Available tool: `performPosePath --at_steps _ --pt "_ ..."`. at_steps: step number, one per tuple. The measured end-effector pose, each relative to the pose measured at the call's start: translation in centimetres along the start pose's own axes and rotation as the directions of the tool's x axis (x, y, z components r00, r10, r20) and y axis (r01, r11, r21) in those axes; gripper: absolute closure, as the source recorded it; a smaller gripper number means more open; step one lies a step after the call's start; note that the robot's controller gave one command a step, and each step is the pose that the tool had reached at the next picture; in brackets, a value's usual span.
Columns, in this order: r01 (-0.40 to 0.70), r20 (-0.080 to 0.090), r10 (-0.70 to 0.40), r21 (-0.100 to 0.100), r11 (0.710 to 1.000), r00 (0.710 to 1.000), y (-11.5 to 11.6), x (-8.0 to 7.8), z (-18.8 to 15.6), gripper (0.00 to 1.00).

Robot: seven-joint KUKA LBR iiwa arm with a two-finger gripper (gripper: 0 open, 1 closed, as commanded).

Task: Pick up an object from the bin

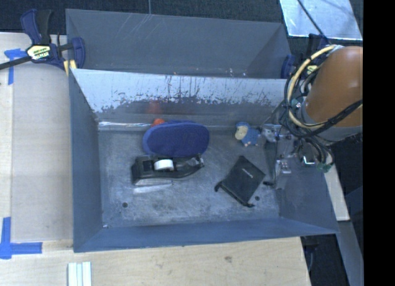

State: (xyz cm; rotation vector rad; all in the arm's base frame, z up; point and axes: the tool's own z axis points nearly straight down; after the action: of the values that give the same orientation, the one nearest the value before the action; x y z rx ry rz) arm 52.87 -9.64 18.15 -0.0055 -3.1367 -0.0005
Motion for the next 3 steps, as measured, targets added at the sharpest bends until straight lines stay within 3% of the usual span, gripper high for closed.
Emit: performPosePath --at_steps 1,2,3 --pt "0.112 0.002 -0.112 0.0 0.994 0.994 2.8 0.3 11.5 0.0" --pt "0.113 0.01 -0.113 0.002 0.994 0.994 2.7 0.1 11.1 1.0" --pt "0.159 0.015 -0.159 0.004 0.987 0.987 2.5 2.7 -1.5 1.0"
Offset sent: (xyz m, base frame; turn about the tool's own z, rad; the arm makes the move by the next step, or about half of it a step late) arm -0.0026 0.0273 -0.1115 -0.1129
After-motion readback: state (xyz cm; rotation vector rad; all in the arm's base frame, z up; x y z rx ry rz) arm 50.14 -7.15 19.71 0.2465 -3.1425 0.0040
